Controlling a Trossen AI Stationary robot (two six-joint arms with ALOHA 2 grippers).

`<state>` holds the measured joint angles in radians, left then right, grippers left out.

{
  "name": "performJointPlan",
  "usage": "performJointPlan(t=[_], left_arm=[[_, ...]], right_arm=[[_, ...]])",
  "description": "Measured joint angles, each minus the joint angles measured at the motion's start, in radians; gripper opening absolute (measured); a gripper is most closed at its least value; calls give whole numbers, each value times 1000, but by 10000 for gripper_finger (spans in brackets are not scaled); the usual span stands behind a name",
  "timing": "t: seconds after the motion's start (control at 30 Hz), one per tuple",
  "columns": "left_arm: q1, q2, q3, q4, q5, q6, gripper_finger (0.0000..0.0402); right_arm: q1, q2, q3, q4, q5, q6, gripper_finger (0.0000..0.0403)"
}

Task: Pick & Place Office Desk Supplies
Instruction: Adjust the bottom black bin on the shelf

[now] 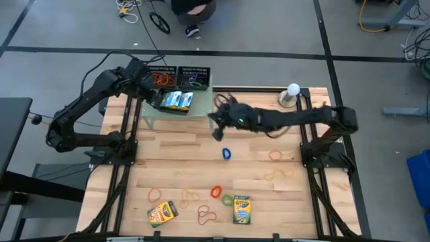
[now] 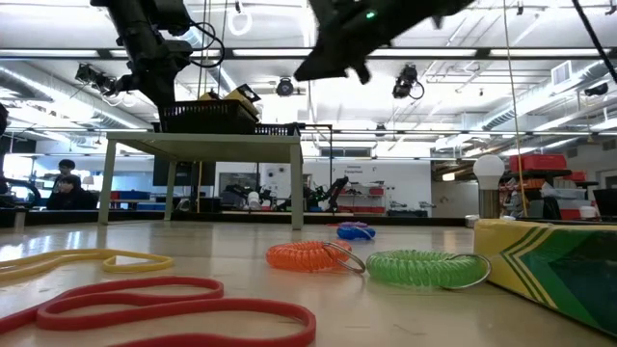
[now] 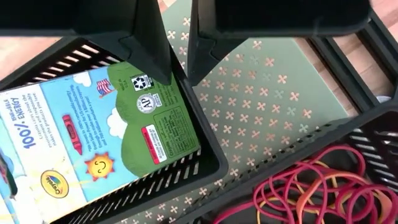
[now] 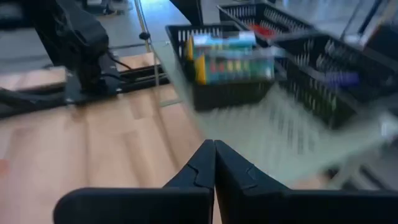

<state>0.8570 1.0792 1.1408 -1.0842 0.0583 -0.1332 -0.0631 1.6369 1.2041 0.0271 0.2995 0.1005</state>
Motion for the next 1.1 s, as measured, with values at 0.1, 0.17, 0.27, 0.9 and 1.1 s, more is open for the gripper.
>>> performJointPlan(t=[0.1,0.17,0.27,0.9,1.1], left_arm=[[0,0,0,7,3,-1,57],[0,0,0,7,4,-1,57],[0,0,0,7,6,-4,57],[0,0,0,16,7,12,57],[0,0,0,33,7,14,57]], right_arm=[[-36,83,101,-35,-37,-112,7],[-54,136,153,-52,-44,-162,7],[-77,192,205,-60,-60,-208,5],[-111,324,342,-21,-165,-281,3],[-115,324,342,-4,-166,-273,3]])
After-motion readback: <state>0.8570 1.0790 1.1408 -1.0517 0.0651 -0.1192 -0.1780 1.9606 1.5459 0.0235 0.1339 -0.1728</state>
